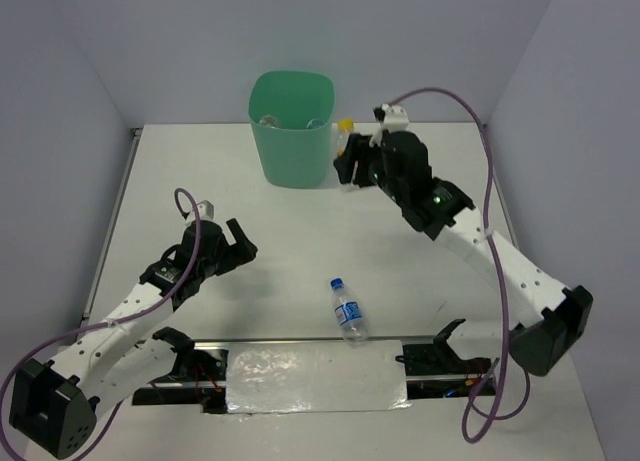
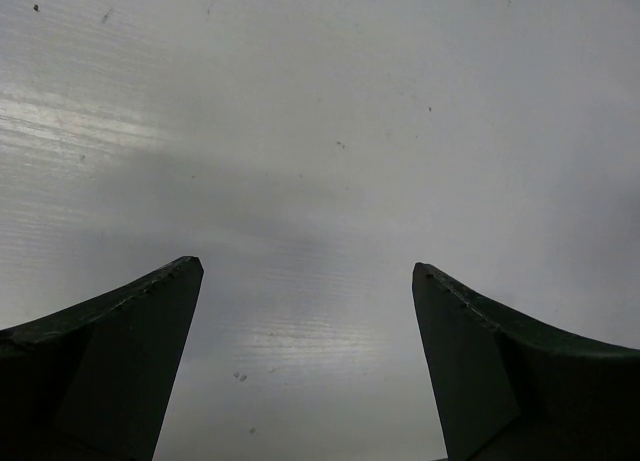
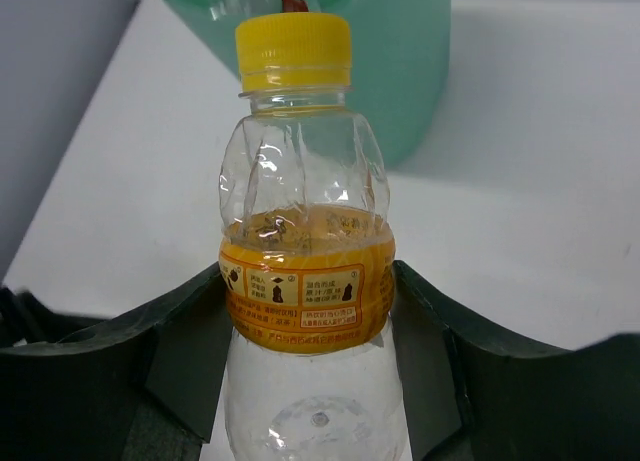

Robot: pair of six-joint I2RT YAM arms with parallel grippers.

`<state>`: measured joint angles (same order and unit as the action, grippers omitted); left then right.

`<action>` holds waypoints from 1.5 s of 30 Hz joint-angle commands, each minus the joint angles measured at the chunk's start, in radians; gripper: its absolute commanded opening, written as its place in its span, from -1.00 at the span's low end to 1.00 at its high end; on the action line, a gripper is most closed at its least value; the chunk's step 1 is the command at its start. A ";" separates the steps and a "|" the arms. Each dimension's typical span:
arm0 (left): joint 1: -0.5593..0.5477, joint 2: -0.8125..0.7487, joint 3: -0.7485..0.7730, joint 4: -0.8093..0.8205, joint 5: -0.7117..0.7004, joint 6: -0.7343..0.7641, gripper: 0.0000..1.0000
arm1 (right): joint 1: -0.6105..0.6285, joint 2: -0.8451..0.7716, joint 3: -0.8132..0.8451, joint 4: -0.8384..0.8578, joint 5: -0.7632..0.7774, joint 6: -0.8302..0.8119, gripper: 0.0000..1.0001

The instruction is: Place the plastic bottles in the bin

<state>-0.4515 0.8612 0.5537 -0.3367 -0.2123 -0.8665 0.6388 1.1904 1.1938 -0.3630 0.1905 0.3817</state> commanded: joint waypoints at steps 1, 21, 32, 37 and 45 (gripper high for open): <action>-0.004 -0.008 -0.008 0.036 0.036 0.000 0.99 | -0.005 0.127 0.206 0.073 0.066 -0.130 -0.13; 0.002 -0.040 0.018 -0.027 0.002 0.021 0.99 | -0.074 1.005 1.258 0.171 -0.008 -0.243 0.98; 0.000 -0.044 0.046 -0.071 -0.024 0.006 0.99 | -0.074 0.663 0.919 0.001 -0.062 -0.262 1.00; 0.002 -0.060 0.043 -0.085 -0.041 0.007 0.99 | -0.067 0.364 0.473 -0.005 -0.033 -0.204 1.00; 0.005 -0.071 0.057 -0.116 -0.093 -0.005 0.99 | 0.065 -0.130 -0.219 -0.125 0.020 0.045 1.00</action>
<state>-0.4503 0.8085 0.5701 -0.4519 -0.2810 -0.8677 0.6399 1.0981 1.1061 -0.3920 0.1852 0.3088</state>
